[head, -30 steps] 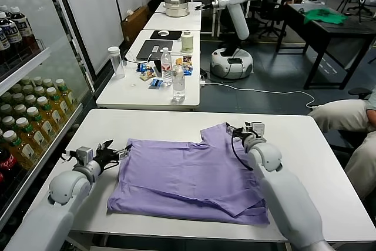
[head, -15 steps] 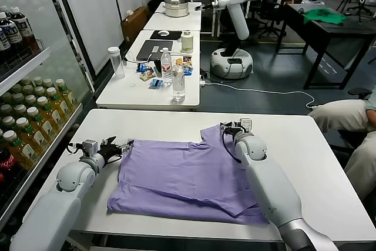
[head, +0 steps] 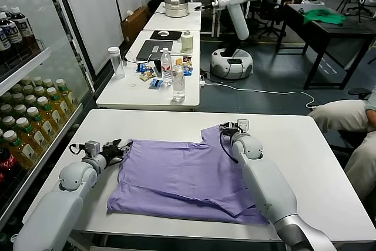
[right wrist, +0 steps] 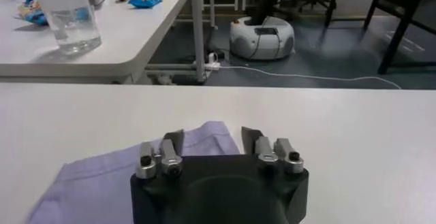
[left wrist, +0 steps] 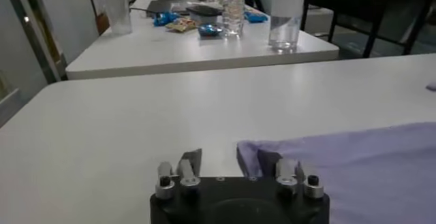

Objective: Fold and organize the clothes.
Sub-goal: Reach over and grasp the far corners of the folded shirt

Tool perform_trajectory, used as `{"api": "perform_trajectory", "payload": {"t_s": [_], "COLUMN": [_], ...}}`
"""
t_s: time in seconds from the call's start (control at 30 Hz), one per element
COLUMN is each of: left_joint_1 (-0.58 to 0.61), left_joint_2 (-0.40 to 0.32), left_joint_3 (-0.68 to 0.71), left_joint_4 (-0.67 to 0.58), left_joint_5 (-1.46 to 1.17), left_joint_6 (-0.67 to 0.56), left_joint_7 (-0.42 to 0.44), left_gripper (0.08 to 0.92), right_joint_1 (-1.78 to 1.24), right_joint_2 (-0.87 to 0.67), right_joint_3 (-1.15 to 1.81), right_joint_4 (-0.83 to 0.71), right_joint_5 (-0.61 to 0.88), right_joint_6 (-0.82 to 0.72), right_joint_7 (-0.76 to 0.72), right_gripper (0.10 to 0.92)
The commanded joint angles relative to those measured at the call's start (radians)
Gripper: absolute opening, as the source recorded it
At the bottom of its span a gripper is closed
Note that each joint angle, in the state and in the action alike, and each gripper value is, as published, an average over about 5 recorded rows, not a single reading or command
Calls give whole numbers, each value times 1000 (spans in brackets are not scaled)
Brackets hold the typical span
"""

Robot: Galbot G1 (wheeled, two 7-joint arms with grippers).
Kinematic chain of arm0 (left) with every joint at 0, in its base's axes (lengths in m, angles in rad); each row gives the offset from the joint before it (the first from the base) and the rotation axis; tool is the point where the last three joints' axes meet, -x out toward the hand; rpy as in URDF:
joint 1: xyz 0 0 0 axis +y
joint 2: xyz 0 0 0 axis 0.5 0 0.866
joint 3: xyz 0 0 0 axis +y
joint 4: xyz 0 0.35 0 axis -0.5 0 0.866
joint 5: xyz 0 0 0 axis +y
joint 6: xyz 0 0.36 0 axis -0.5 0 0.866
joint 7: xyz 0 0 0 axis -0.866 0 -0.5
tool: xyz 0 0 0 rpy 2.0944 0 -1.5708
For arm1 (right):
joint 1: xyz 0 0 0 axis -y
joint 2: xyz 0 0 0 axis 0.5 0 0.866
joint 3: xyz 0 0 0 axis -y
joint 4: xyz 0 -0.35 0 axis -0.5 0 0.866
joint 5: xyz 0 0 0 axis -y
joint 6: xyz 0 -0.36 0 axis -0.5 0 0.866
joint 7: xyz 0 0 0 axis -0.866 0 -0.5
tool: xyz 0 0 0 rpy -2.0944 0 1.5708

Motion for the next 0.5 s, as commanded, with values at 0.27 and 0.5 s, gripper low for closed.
{"api": "perform_trajectory", "payload": {"t_s": [0.27, 0.5], "left_joint_1": [21, 224], "left_joint_2": [12, 91], "left_joint_3": [-8, -84], "left_joint_4": [-42, -304], "left_joint_5": [-28, -147], "left_joint_6": [-48, -86], "left_joint_7": [5, -84], "left_gripper": [238, 88], "right_joint_1": [-59, -322], "right_joint_2": [-43, -221], "right_joint_3": [-15, 2], "right_joint_4": [151, 678], "right_joint_5": [14, 134], "right_joint_6": [33, -46], "right_joint_7": [3, 78], "right_gripper": [197, 117]}}
